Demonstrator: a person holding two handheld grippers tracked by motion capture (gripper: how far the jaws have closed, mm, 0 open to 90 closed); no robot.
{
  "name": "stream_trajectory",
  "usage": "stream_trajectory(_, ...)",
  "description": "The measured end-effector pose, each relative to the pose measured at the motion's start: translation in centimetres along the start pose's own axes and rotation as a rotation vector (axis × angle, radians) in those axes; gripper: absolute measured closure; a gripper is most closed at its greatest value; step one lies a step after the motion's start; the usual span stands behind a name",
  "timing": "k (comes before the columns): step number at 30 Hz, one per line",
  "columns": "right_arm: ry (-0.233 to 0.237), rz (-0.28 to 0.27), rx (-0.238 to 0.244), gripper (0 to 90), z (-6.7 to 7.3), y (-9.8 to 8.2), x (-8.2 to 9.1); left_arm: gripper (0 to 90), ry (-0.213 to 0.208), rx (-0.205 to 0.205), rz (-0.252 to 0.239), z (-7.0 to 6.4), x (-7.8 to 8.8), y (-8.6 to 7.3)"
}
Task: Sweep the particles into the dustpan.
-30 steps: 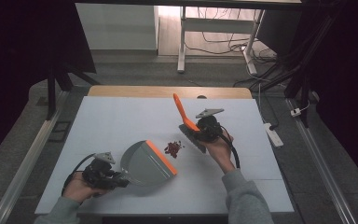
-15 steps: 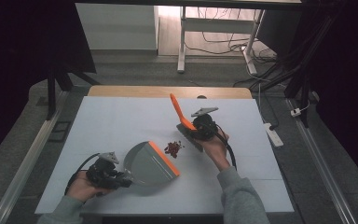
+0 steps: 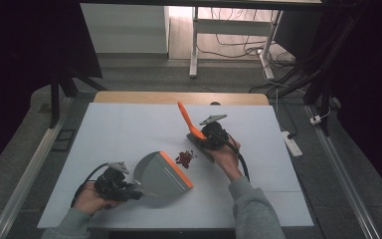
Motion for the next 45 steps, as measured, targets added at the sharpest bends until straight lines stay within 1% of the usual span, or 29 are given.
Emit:
stream_trajectory(6,0.005,0.012,0.010,70.8,0.3,0.1,-0.5,61.8,0.001,0.008,0.002,-0.1,-0.1,0.1)
stream_trajectory(7,0.010,0.018,0.030,70.8,0.6,0.3,-0.7,61.9,0.001,0.010,0.002,-0.1,-0.1,0.2)
stream_trajectory(8,0.010,0.018,0.030,70.8,0.6,0.3,-0.7,61.9,0.002,0.011,0.002,-0.1,-0.1,0.2)
stream_trajectory(9,0.012,0.024,0.045,70.8,1.0,0.4,-0.9,61.9,0.002,0.013,0.002,-0.1,-0.1,0.2)
stream_trajectory(10,0.012,0.024,0.045,70.8,1.0,0.4,-0.9,61.9,0.002,0.013,0.002,-0.2,-0.1,0.2)
stream_trajectory(11,0.013,0.033,0.061,70.8,1.4,0.6,-1.0,61.9,0.003,0.013,0.001,-0.2,-0.1,0.2)
stream_trajectory(12,0.013,0.033,0.061,70.8,1.4,0.6,-1.0,61.9,0.004,0.013,0.003,-0.2,-0.1,0.2)
stream_trajectory(17,0.019,0.043,0.091,70.8,2.4,0.8,-1.2,61.9,0.005,0.011,0.006,-0.2,-0.1,0.2)
stream_trajectory(20,0.021,0.048,0.101,70.9,2.6,0.9,-1.2,61.8,0.006,0.006,0.010,-0.1,-0.1,0.2)
stream_trajectory(24,0.023,0.052,0.103,70.9,2.9,1.1,-1.3,61.9,0.005,0.006,0.010,-0.1,-0.1,0.2)
stream_trajectory(27,0.027,0.055,0.118,70.9,3.3,1.1,-1.3,61.9,0.005,0.006,0.011,-0.1,-0.1,0.2)
stream_trajectory(30,0.048,0.050,0.114,70.9,3.6,1.2,-1.3,61.9,0.006,0.005,0.012,-0.1,-0.2,0.2)
stream_trajectory(36,0.062,0.043,0.125,70.9,4.4,1.3,-1.3,61.9,0.007,0.004,0.014,-0.2,-0.2,0.2)
stream_trajectory(42,0.084,0.034,0.116,70.9,4.8,1.3,-1.3,61.9,0.006,0.005,0.014,-0.2,-0.2,0.2)
stream_trajectory(43,0.087,0.033,0.121,70.8,4.9,1.3,-1.3,61.9,0.006,0.005,0.014,-0.2,-0.2,0.2)
stream_trajectory(45,0.104,0.028,0.113,70.8,5.3,1.3,-1.3,61.9,0.006,0.006,0.014,-0.2,-0.2,0.2)
Point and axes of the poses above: each handheld gripper's, and its own axes: x roughly backward along the jaws, y roughly out of its top, z roughly to its left, the point moved 3 cm from there along -x, roughly forward along the jaws, and after that the axes turned 7 degrees about x, right-handed, at the moved point
